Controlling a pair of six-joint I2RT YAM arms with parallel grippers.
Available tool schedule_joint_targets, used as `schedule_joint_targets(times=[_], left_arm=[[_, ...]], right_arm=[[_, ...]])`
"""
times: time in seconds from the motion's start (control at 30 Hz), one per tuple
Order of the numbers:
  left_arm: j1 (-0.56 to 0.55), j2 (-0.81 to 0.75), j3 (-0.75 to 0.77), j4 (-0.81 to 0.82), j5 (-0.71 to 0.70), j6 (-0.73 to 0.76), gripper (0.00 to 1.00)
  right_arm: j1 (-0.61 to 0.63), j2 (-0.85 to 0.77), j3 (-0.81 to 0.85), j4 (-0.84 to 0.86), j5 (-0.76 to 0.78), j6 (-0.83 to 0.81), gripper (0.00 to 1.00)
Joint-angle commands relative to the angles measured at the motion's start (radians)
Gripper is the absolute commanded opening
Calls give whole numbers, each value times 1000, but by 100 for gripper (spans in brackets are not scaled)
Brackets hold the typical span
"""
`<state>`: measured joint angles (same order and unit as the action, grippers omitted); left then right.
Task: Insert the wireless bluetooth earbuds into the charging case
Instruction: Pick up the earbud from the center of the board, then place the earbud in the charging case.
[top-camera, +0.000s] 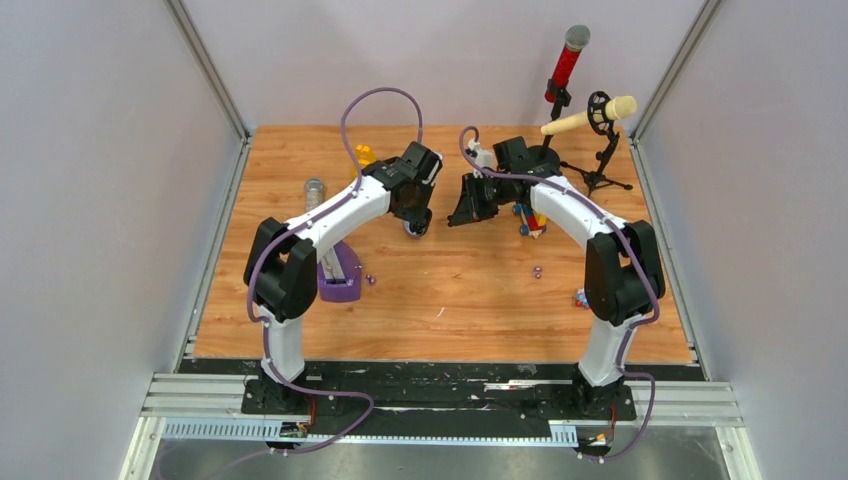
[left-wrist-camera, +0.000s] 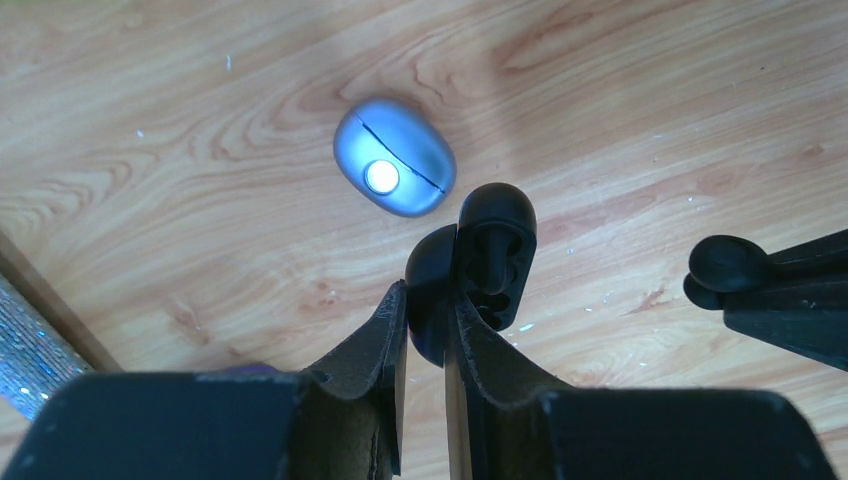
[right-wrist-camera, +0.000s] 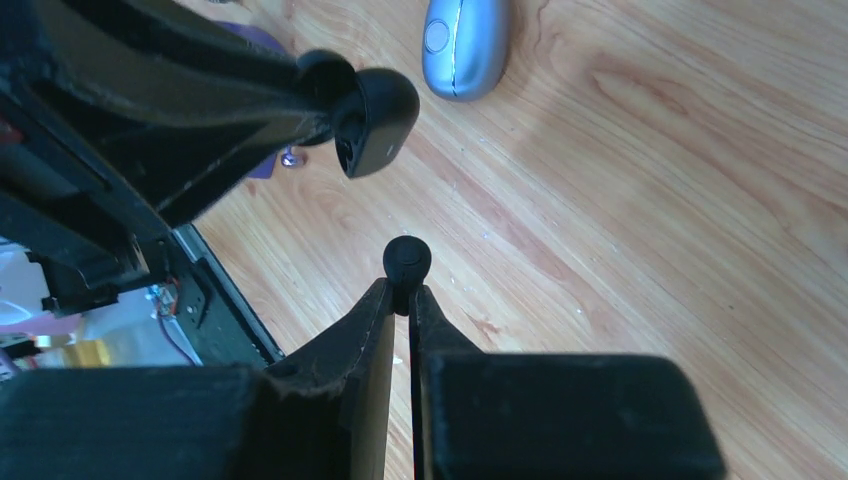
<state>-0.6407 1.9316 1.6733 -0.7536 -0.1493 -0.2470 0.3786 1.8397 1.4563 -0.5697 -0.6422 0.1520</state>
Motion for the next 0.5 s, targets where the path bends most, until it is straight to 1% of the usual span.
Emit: schedule_joint_targets(times=[0.0, 0.13, 0.47], left_arm=[[-5, -62, -16, 30, 0, -113, 17], [-15, -65, -24, 28, -32, -149, 17], [-36, -49, -13, 22, -29, -188, 17]], right_arm=[[5, 27, 33, 119, -81, 132, 8], [16, 32, 14, 156, -114, 165, 8], [52, 72, -5, 207, -151, 222, 8]])
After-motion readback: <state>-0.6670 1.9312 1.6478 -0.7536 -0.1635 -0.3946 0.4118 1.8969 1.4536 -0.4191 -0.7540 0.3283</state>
